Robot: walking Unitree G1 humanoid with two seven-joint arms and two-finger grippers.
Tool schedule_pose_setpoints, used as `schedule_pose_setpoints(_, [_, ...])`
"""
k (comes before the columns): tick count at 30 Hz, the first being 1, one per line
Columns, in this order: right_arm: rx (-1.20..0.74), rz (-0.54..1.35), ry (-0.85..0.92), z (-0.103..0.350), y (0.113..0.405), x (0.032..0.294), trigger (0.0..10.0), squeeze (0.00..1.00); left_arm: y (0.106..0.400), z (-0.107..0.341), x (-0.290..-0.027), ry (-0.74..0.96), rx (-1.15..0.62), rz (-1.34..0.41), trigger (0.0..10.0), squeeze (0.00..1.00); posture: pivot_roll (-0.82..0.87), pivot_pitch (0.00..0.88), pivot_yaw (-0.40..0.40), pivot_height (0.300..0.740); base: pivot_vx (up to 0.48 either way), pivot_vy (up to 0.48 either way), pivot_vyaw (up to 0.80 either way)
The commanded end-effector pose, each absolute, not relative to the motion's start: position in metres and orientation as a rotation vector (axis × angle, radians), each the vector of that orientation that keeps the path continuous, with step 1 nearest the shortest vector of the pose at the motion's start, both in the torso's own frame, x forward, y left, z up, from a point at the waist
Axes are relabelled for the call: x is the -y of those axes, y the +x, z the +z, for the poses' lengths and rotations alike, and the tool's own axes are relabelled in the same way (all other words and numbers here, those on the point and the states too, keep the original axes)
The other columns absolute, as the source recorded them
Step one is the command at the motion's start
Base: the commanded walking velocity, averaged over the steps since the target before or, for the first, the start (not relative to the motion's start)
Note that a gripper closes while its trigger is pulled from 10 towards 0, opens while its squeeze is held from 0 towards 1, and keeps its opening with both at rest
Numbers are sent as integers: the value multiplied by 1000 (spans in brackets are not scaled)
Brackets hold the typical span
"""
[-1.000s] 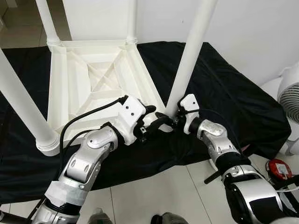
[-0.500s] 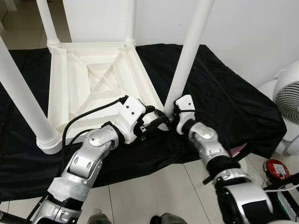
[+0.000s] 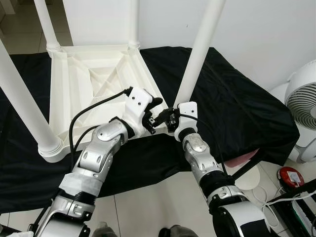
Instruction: Building children table
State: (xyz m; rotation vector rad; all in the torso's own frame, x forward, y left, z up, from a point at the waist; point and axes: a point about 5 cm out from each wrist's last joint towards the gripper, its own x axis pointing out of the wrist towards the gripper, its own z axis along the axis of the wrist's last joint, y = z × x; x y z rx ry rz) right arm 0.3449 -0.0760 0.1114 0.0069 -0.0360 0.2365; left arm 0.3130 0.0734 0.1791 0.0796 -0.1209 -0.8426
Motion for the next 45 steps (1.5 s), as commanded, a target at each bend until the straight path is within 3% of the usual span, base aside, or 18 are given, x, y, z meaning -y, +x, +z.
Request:
schedule_pose_setpoints(1, [-4, 226, 12, 103, 342, 77, 0, 0, 318, 183, -74, 71, 137, -790, 10000, 0, 50, 0, -48, 740, 0, 0, 0])
schedule_pose_setpoints(7, [17, 225, 28, 104, 338, 77, 0, 0, 325, 185, -82, 91, 151, -750, 10000, 0, 54, 0, -51, 740, 0, 0, 0])
schedule_pose_setpoints(8, [31, 231, 27, 105, 337, 78, 6078, 275, 324, 184, -81, 99, 152, -760, 10000, 0, 54, 0, -51, 740, 0, 0, 0])
schedule_pose_setpoints(9, [31, 231, 27, 105, 337, 78, 6078, 275, 324, 184, -81, 99, 152, -760, 10000, 0, 54, 0, -51, 740, 0, 0, 0])
schedule_pose_setpoints(10, [52, 233, 41, 107, 335, 80, 10000, 1000, 322, 182, -80, 104, 151, -767, 10000, 0, 55, 0, -52, 740, 0, 0, 0])
schedule_pose_setpoints(20, [95, 209, 12, 109, 333, 103, 10000, 1000, 316, 169, -78, 129, 133, -795, 10000, 0, 52, 0, -55, 740, 0, 0, 0])
schedule_pose_setpoints(21, [103, 210, 16, 109, 332, 107, 10000, 0, 314, 166, -77, 137, 128, -801, 10000, 0, 52, 0, -55, 740, 0, 0, 0])
schedule_pose_setpoints(36, [176, 425, -52, 112, 311, 118, 10000, 0, 292, 141, -71, 120, 55, -922, 10000, 0, 52, 0, -50, 740, 0, 0, 0])
schedule_pose_setpoints(45, [156, 525, -46, 114, 308, 123, 10000, 0, 279, 142, -72, 196, 86, -967, 10000, 0, 66, 0, -57, 740, 0, 0, 0])
